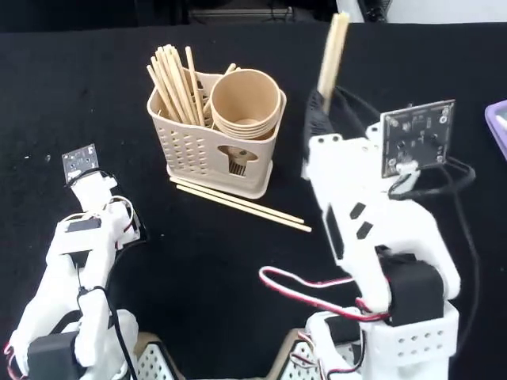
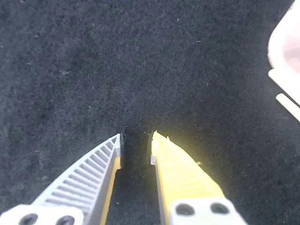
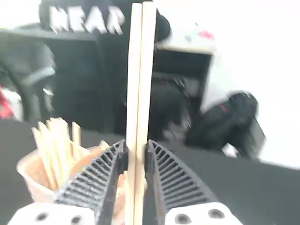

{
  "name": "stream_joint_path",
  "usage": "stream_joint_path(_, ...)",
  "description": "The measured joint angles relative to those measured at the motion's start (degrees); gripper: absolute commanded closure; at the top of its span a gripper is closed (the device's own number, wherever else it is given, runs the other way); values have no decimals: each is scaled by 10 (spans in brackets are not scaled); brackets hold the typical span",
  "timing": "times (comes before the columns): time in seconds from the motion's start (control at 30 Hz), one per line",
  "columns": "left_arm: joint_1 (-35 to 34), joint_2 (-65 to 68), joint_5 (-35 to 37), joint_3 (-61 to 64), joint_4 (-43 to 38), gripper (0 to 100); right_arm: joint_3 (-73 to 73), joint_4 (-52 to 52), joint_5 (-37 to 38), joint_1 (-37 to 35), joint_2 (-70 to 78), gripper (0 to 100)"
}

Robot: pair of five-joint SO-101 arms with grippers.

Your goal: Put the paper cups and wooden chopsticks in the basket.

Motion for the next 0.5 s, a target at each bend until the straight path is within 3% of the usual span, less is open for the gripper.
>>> stream_joint_path(0.5,0,0,0,0,0,884,31,-267,-7,-188,14,987)
